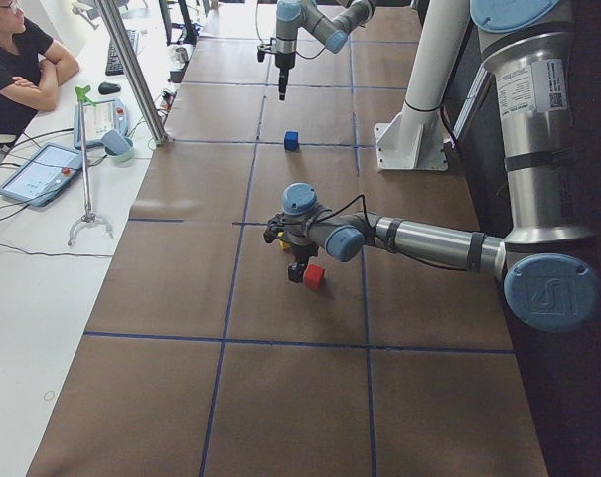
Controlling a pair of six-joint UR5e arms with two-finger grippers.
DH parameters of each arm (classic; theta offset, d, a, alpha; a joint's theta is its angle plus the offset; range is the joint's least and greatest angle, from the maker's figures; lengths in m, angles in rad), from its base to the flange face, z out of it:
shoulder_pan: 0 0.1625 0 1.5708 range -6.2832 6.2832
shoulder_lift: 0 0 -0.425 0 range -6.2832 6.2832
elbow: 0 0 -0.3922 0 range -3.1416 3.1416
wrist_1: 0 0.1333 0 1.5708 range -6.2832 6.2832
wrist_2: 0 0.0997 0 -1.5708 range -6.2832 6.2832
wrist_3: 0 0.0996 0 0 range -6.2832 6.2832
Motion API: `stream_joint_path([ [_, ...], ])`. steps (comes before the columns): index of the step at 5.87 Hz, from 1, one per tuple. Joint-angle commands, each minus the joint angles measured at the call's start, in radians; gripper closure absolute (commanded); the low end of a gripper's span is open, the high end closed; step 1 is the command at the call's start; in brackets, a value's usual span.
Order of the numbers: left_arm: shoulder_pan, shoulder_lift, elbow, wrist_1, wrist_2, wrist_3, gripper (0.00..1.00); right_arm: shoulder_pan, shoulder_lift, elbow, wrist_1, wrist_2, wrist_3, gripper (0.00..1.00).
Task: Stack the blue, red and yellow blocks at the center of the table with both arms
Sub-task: 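Grasp the red cube with the left gripper while the right gripper withdraws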
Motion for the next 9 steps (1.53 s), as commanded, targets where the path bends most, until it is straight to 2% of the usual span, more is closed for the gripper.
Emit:
stream_joint_path([
  [1, 0.047, 0.01, 0.025, -0.043, 0.012, -0.081, 0.0, 0.002, 0.0, 0.002, 0.0, 0.0, -0.003, 0.0],
  [3, 0.09, -0.019, 0.045, -0.044, 0.023, -0.164, 0.0, 0.002, 0.0, 0.017, -0.001, 0.0, -0.003, 0.0],
  [6, 0.104, -0.064, 0.126, -0.066, 0.024, -0.157, 0.0, 0.004, -0.028, 0.051, -0.006, 0.0, -0.001, 0.0],
  [7, 0.106, -0.064, 0.132, -0.074, 0.024, -0.158, 0.16, 0.004, -0.028, 0.053, -0.006, 0.0, -0.001, 0.0],
  [8, 0.106, -0.062, 0.134, -0.078, 0.024, -0.158, 0.58, 0.005, -0.028, 0.054, -0.006, 0.0, -0.001, 0.0],
  [9, 0.106, -0.062, 0.126, -0.08, 0.024, -0.164, 0.91, 0.004, -0.028, 0.054, -0.006, 0.0, -0.003, 0.0],
])
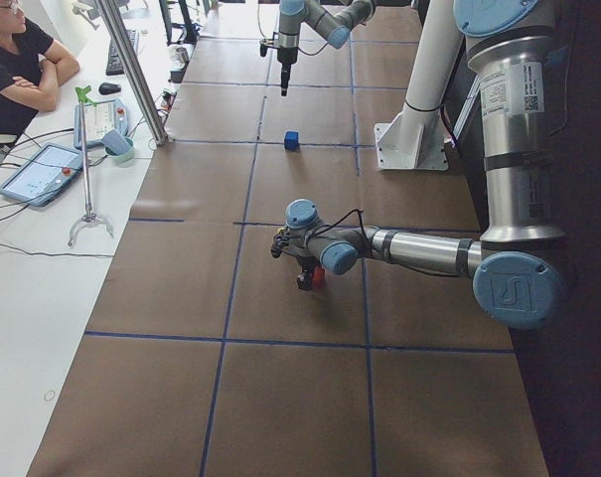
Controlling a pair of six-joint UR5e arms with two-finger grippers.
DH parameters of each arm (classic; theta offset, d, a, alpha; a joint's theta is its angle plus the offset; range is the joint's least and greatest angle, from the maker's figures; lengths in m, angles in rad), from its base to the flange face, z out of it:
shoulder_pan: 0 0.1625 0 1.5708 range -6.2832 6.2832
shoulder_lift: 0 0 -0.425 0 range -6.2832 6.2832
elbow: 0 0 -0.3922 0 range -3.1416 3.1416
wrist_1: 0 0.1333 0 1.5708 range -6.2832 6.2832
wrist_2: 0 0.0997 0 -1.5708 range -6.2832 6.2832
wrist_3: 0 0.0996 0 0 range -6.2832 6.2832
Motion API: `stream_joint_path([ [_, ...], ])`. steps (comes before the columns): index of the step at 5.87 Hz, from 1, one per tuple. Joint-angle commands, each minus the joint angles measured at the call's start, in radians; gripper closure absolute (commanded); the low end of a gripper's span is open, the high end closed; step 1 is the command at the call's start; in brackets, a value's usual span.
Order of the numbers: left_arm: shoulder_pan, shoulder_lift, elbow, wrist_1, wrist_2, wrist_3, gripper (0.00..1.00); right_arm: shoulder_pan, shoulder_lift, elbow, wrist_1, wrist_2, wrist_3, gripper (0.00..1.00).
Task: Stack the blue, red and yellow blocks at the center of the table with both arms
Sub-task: 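Grasp the red cube with the left gripper while the right gripper withdraws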
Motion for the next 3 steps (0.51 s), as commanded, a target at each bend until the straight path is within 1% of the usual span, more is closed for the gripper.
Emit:
stream_joint_path([
  [1, -0.001, -0.006, -0.049, -0.001, -0.009, -0.018, 1.0, 0.001, -0.004, 0.013, -0.002, 0.0, 0.0, 0.0],
  [2, -0.001, -0.034, -0.153, 0.032, -0.011, -0.117, 1.0, 0.004, -0.028, 0.047, -0.003, 0.002, -0.001, 0.0],
  [3, -0.001, -0.107, -0.263, 0.163, -0.011, -0.212, 1.0, 0.013, -0.051, 0.067, -0.003, 0.011, -0.001, 0.0],
])
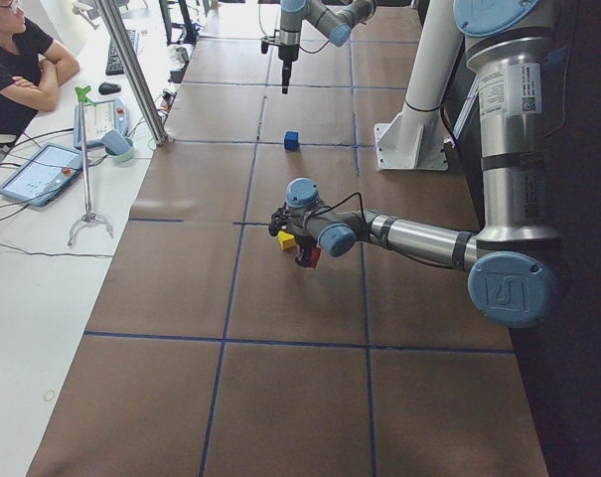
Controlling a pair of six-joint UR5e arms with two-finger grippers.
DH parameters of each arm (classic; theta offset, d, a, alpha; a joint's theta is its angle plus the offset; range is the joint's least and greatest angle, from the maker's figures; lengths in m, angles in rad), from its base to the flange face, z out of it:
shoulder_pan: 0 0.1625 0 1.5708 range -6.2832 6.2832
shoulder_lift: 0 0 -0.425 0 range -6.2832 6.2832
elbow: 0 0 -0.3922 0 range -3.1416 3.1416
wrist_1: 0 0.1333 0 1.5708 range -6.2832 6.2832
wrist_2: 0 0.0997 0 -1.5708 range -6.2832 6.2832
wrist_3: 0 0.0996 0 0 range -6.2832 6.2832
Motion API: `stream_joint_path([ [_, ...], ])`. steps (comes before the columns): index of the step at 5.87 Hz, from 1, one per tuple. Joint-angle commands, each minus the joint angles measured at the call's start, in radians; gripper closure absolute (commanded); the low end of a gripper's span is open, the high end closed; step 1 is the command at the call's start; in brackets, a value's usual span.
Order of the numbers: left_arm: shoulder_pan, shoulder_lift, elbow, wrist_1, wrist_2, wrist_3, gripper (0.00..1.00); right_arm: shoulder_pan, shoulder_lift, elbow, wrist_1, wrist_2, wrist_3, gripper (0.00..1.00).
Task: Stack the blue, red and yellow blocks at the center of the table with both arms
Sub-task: 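Grasp the red cube with the left gripper while the right gripper withdraws, then carry the red cube with the left gripper above the blue cube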
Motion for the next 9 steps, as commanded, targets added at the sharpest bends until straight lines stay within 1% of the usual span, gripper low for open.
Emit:
stream_joint_path([
  [1, 0.018, -0.222, -0.185, 0.335, -0.001, -0.194, 1.0, 0.012, -0.025, 0.024, 0.0, 0.007, 0.0, 0.0],
  [2, 0.096, -0.453, -0.193, 0.588, 0.008, -0.292, 1.0, 0.018, -0.026, 0.024, 0.0, 0.007, 0.0, 0.0],
  [3, 0.18, -0.632, -0.14, 0.714, 0.032, -0.369, 1.0, 0.031, -0.05, 0.034, 0.001, 0.013, 0.0, 0.0],
  [4, 0.188, -0.793, 0.006, 0.71, 0.065, -0.428, 1.0, 0.048, -0.09, 0.06, 0.003, 0.019, -0.002, 0.0],
  [5, 0.195, -0.92, 0.193, 0.65, 0.066, -0.43, 1.0, 0.056, -0.141, 0.089, 0.001, 0.019, -0.034, 0.0],
  [6, 0.204, -0.993, 0.351, 0.546, 0.101, -0.431, 1.0, 0.065, -0.184, 0.103, 0.001, 0.017, -0.06, 0.0],
  [7, 0.257, -1.061, 0.451, 0.519, 0.164, -0.434, 1.0, 0.074, -0.198, 0.103, 0.001, 0.017, -0.06, 0.0],
  [8, 0.271, -1.113, 0.528, 0.516, 0.175, -0.434, 1.0, 0.073, -0.198, 0.102, 0.001, 0.017, -0.06, 0.0],
  [9, 0.296, -1.112, 0.546, 0.514, 0.18, -0.433, 1.0, 0.072, -0.196, 0.102, 0.003, 0.017, -0.06, 0.0],
])
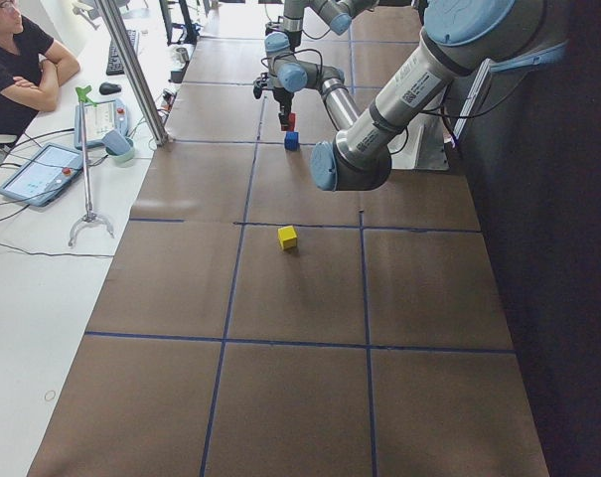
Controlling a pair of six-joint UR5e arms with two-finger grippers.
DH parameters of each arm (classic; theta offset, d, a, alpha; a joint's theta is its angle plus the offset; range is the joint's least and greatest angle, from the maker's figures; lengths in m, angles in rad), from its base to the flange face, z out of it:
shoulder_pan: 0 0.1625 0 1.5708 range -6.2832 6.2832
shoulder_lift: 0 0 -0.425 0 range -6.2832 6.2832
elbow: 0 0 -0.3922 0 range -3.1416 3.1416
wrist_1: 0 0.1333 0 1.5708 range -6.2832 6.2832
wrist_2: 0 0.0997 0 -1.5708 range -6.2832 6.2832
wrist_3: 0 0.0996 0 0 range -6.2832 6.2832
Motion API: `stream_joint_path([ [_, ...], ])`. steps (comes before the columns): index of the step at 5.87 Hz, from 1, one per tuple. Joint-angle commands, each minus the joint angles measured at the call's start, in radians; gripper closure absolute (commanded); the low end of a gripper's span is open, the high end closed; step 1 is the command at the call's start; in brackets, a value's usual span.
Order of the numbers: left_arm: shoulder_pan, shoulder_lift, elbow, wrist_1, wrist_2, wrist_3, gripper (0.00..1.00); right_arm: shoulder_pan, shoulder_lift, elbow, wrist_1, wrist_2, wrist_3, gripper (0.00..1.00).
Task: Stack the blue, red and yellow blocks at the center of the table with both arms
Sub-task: 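Carry the red cube with the left gripper above the blue cube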
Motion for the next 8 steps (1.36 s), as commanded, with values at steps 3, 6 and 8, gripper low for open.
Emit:
stream_joint_path([
  [3, 0.044, -0.019, 0.045, -0.005, 0.055, 0.004, 1.0, 0.0, 0.002, 0.002, 0.001, -0.002, -0.001, 0.0],
  [6, 0.041, -0.016, 0.046, -0.022, 0.09, 0.008, 1.0, -0.004, 0.001, -0.003, 0.001, -0.005, -0.001, 0.0],
  [8, 0.04, -0.008, 0.045, -0.027, 0.09, 0.008, 0.99, -0.004, 0.001, -0.006, 0.004, -0.005, -0.001, 0.0],
])
